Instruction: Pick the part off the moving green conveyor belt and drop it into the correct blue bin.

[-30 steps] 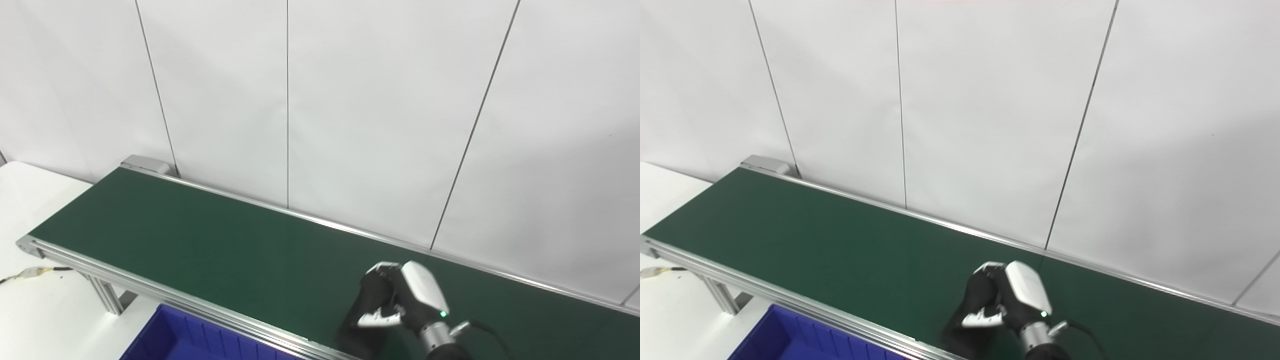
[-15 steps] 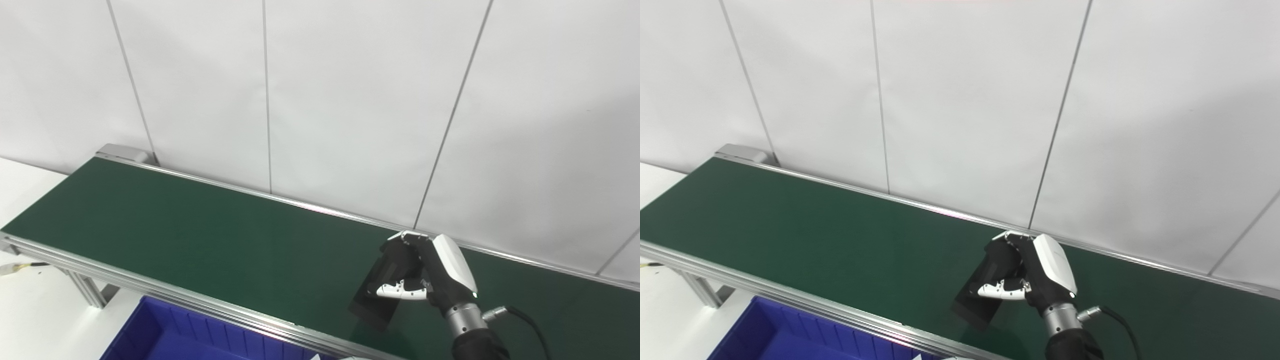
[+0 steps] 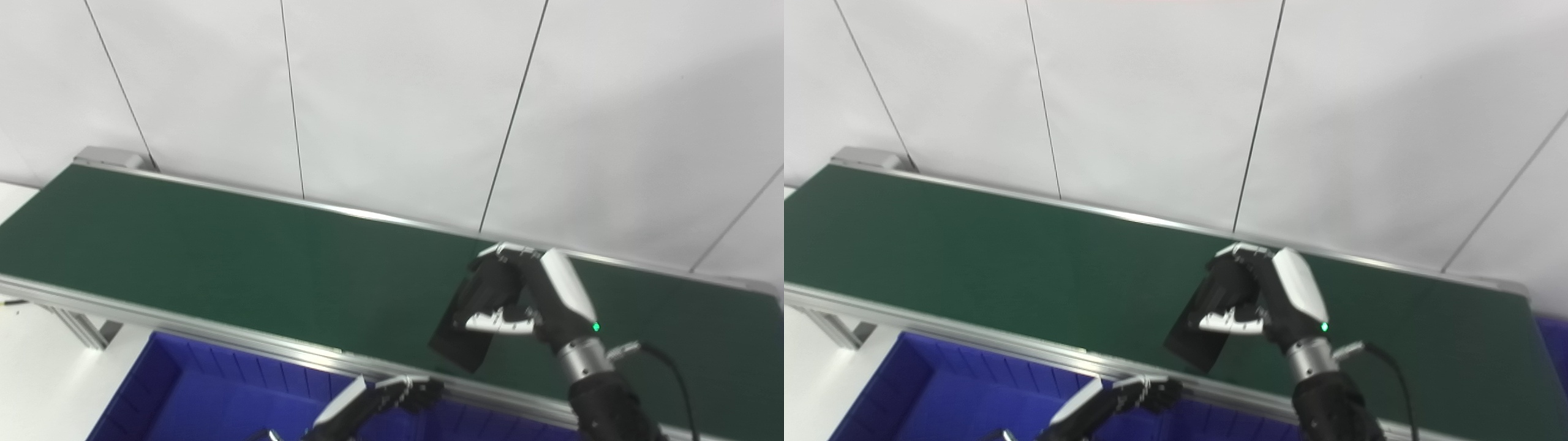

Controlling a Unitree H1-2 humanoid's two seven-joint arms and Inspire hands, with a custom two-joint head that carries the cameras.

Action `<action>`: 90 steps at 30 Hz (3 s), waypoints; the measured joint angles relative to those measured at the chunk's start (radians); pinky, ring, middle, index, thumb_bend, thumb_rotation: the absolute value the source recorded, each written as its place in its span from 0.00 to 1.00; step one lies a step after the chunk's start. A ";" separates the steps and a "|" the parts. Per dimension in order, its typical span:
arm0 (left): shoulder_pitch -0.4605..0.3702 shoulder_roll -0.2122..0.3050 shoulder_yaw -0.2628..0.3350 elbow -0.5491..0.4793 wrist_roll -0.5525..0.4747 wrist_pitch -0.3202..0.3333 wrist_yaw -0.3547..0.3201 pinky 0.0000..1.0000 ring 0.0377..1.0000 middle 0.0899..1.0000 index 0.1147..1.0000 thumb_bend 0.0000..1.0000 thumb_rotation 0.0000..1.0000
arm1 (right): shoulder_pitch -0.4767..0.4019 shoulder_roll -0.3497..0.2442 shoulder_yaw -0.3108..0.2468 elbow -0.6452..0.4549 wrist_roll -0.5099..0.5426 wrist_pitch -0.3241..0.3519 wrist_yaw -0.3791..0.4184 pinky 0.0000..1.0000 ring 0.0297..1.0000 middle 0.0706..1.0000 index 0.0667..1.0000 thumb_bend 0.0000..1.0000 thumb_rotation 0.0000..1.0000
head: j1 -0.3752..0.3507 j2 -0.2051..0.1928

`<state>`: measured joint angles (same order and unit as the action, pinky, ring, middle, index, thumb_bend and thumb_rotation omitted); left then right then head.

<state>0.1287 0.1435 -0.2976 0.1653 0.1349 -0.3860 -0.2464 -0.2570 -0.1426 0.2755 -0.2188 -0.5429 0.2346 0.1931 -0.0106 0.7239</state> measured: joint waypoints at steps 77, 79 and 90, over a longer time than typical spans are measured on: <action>0.131 0.102 0.160 -0.305 0.001 0.094 -0.001 0.63 0.69 0.74 0.76 0.87 0.15 | 0.120 -0.349 0.320 0.113 -0.364 0.007 0.418 0.88 0.86 0.85 0.75 0.77 0.39 | -0.160 0.163; 0.131 0.103 0.160 -0.309 0.001 0.094 -0.001 0.63 0.69 0.74 0.76 0.87 0.14 | 0.111 -0.355 0.347 0.106 -0.409 0.007 0.466 0.96 0.90 0.88 0.81 0.85 0.49 | -0.160 0.164; 0.134 0.108 0.161 -0.327 0.000 0.100 -0.001 0.63 0.69 0.73 0.76 0.87 0.15 | 0.108 -0.346 0.343 0.008 -0.517 0.008 0.590 1.00 0.98 0.93 0.89 0.96 0.63 | -0.161 0.173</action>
<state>0.2627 0.2511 -0.1365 -0.1614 0.1351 -0.2864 -0.2472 -0.1491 -0.4887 0.6189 -0.2110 -1.0595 0.2423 0.7835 -0.1718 0.8974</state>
